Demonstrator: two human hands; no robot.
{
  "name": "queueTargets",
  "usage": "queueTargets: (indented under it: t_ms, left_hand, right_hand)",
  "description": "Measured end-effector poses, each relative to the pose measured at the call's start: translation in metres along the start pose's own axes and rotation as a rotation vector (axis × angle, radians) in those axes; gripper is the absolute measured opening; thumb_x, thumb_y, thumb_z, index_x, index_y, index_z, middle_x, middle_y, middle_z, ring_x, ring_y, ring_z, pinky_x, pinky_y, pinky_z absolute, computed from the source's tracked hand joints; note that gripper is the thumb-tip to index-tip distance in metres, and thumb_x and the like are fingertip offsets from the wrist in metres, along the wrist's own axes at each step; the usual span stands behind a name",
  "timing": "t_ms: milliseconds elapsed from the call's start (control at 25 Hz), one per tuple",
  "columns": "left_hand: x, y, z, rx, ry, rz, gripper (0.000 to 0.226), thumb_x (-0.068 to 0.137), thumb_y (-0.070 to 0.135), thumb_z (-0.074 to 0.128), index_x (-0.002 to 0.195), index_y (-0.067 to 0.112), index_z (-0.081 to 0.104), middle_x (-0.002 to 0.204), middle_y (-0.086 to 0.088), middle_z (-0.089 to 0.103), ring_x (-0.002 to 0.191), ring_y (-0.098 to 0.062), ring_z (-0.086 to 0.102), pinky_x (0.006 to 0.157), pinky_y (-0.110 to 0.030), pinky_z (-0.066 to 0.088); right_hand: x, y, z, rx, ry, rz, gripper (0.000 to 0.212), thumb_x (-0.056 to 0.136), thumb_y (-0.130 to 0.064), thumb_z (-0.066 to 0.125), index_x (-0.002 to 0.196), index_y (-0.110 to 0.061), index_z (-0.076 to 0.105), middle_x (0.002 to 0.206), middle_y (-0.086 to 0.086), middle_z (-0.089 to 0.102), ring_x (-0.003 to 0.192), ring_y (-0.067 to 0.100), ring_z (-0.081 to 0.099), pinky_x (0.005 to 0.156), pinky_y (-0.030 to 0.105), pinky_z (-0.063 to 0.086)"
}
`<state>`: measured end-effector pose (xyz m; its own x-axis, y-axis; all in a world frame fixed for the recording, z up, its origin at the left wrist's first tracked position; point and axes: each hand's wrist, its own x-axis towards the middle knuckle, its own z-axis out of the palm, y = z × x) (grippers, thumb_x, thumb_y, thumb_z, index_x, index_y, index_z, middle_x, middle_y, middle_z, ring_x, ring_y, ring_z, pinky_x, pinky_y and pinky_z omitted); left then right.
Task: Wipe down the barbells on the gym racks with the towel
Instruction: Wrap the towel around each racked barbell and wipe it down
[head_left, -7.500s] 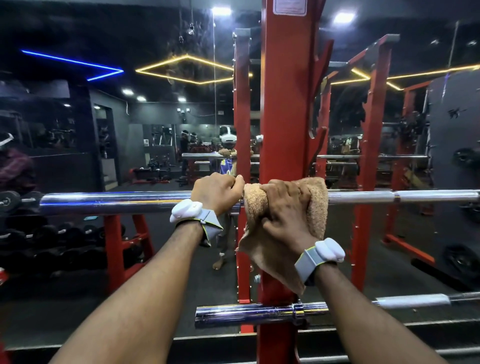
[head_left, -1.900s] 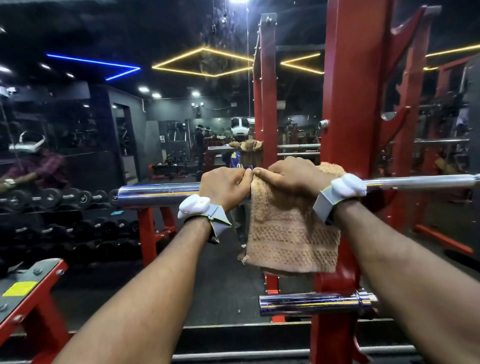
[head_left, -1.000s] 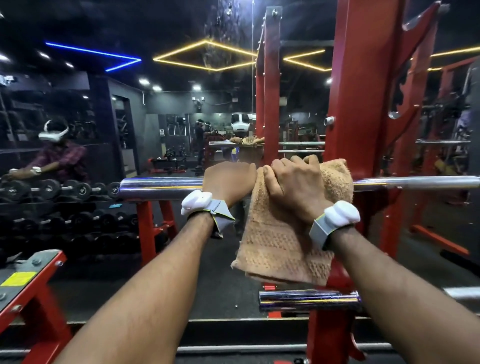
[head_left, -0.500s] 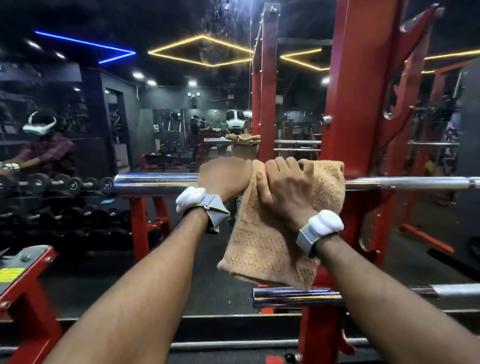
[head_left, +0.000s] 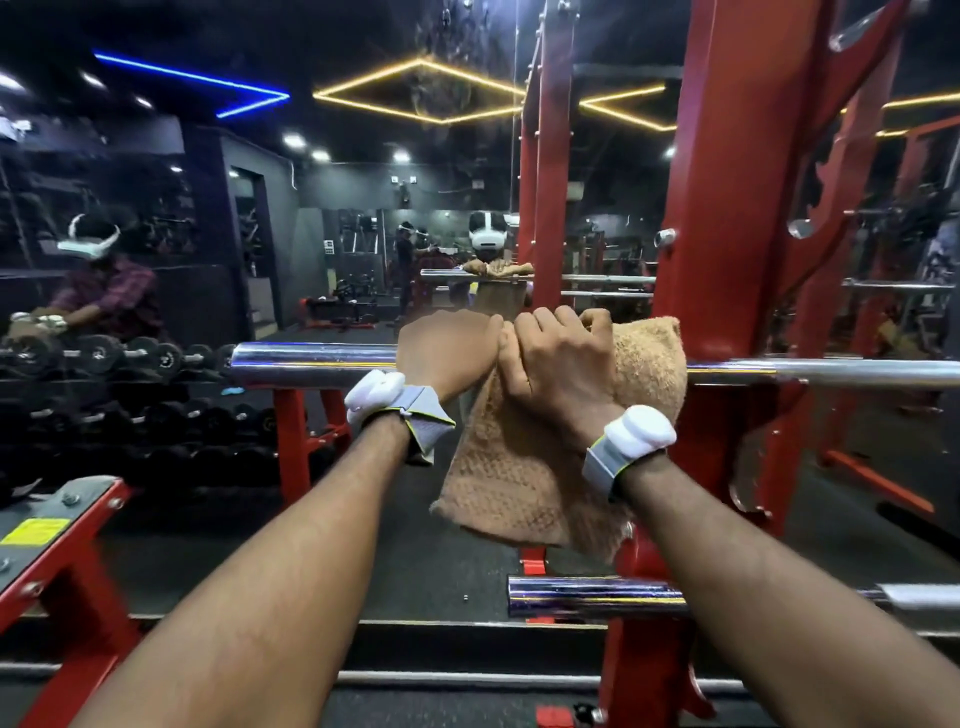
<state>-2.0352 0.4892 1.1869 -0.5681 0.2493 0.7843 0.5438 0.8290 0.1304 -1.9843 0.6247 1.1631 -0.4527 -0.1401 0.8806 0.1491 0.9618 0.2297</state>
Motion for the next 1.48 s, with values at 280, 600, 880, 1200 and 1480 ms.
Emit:
queueTargets:
  t_ms: [280,600,880,1200,1480]
  left_hand:
    - [-0.001,-0.002,-0.001,-0.110,0.078,-0.051,0.045,0.097,0.048,0.042,0.077,0.014,0.064,0.073,-0.007,0.066,0.079,-0.029,0.063,0.056,-0.031,0.032]
    - [0.006,-0.064,-0.027,-0.199,-0.076,0.113,0.053,0.086,0.056,0.038,0.076,0.011,0.065,0.062,-0.006,0.062,0.070,-0.030,0.061,0.061,-0.037,0.051]
    - [0.003,-0.111,-0.037,-0.020,-0.057,0.156,0.052,0.085,0.056,0.034,0.070,0.013,0.061,0.067,-0.008,0.065,0.076,-0.036,0.063,0.061,-0.037,0.049]
    - [-0.002,-0.115,-0.031,0.040,-0.042,0.118,0.053,0.094,0.053,0.039,0.072,0.011,0.061,0.068,-0.008,0.064,0.077,-0.037,0.063,0.060,-0.035,0.047]
    - [-0.004,-0.113,-0.030,0.021,-0.025,0.117,0.050,0.094,0.049,0.043,0.058,0.014,0.044,0.066,-0.009,0.063,0.076,-0.038,0.062,0.055,-0.032,0.033]
  right_hand:
    - [0.020,0.000,-0.009,0.068,-0.193,-0.023,0.044,0.100,-0.037,0.032,0.079,-0.018,0.065,0.081,0.008,0.070,0.080,0.033,0.065,0.075,0.044,0.041]
    - [0.039,-0.013,-0.012,0.132,-0.391,0.086,0.049,0.099,-0.040,0.028,0.079,-0.019,0.068,0.089,0.010,0.074,0.088,0.032,0.067,0.083,0.043,0.038]
    - [0.040,-0.037,-0.013,0.156,-0.335,0.108,0.043,0.100,-0.038,0.029,0.070,-0.021,0.056,0.086,0.006,0.073,0.084,0.030,0.065,0.084,0.043,0.035]
    - [0.048,-0.052,-0.016,0.152,-0.382,0.058,0.048,0.100,-0.044,0.027,0.089,-0.020,0.068,0.096,0.006,0.072,0.093,0.031,0.064,0.079,0.042,0.033]
    - [0.034,-0.074,-0.012,0.091,-0.233,-0.007,0.045,0.101,-0.043,0.027,0.082,-0.021,0.062,0.091,0.003,0.072,0.087,0.029,0.064,0.081,0.044,0.036]
